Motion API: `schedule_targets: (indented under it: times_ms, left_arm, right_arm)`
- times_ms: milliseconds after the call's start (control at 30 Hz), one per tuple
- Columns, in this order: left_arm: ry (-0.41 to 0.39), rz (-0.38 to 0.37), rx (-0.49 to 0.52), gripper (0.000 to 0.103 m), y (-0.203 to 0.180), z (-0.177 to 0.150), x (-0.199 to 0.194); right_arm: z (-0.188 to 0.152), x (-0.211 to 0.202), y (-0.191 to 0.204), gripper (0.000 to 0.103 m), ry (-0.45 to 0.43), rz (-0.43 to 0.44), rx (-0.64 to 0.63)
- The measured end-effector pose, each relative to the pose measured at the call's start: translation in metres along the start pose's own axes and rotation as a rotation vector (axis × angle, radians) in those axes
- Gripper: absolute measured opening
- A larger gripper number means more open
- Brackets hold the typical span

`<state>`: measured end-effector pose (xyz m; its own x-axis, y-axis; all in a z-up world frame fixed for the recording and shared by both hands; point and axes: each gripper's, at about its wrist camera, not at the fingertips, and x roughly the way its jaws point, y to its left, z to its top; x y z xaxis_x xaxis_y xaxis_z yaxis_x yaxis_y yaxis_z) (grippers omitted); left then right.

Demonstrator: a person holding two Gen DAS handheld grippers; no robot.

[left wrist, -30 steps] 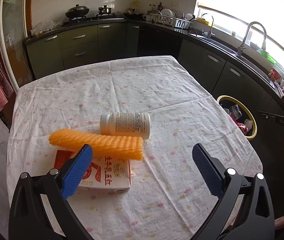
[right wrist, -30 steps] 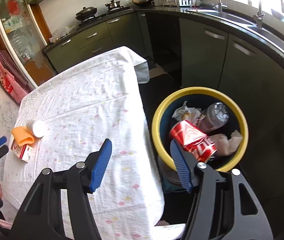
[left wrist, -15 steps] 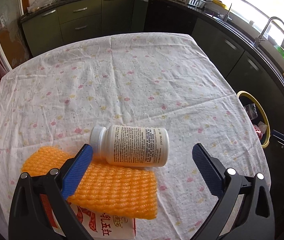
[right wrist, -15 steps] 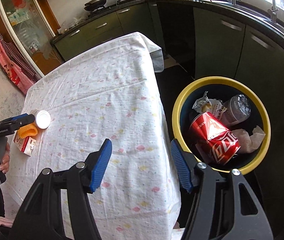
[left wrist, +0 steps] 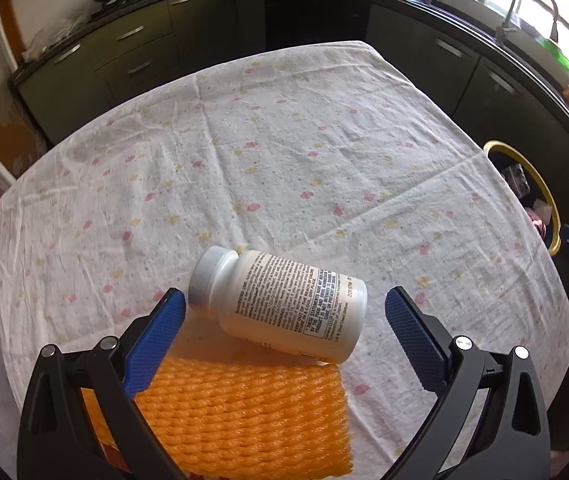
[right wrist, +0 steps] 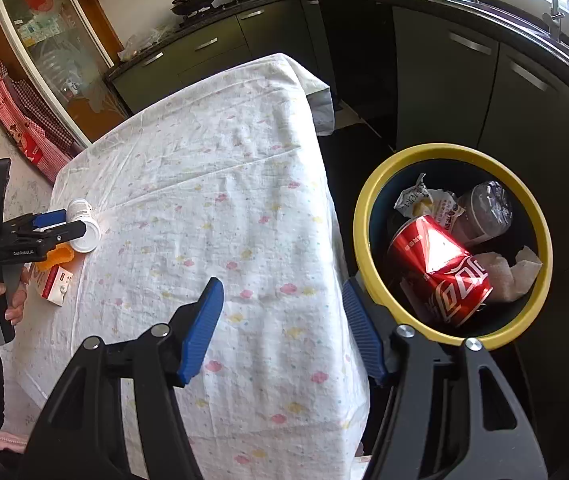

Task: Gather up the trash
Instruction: 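Grasp the white pill bottle across its body with the left gripper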

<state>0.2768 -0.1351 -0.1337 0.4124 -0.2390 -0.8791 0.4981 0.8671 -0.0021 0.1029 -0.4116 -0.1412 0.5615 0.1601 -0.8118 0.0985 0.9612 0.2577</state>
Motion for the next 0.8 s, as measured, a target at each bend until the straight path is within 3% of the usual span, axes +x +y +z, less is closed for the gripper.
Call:
schedule_targets:
  times_ms: [133, 233, 433, 600, 667, 700, 800]
  left_arm:
    - [0.045, -0.003, 0.129, 0.098, -0.001, 0.003, 0.003]
    - [0.089, -0.026, 0.147, 0.098, 0.003, 0.002, 0.009]
    - [0.098, -0.05, 0.236, 0.098, -0.005, 0.001, 0.012]
    - [0.112, -0.043, 0.227, 0.098, -0.002, 0.004, 0.019]
    - [0.109, -0.057, 0.203, 0.093, 0.002, 0.006, 0.02]
    - [0.111, -0.065, 0.192, 0.084, 0.003, 0.006, 0.021]
    - [0.103, -0.072, 0.194, 0.083, 0.004, 0.005, 0.019]
  right_arm:
    - [0.0, 0.001, -0.001, 0.059, 0.002, 0.005, 0.006]
    - [-0.001, 0.002, 0.0, 0.059, 0.007, 0.012, 0.006]
    - [-0.002, 0.007, 0.003, 0.06, 0.023, 0.012, -0.005]
    - [-0.003, 0.008, 0.004, 0.06, 0.023, 0.013, -0.005]
    - [-0.003, 0.008, 0.003, 0.06, 0.025, 0.012, -0.005]
    - [-0.003, 0.009, 0.003, 0.06, 0.026, 0.012, -0.004]
    - [-0.003, 0.01, 0.003, 0.06, 0.028, 0.012, -0.003]
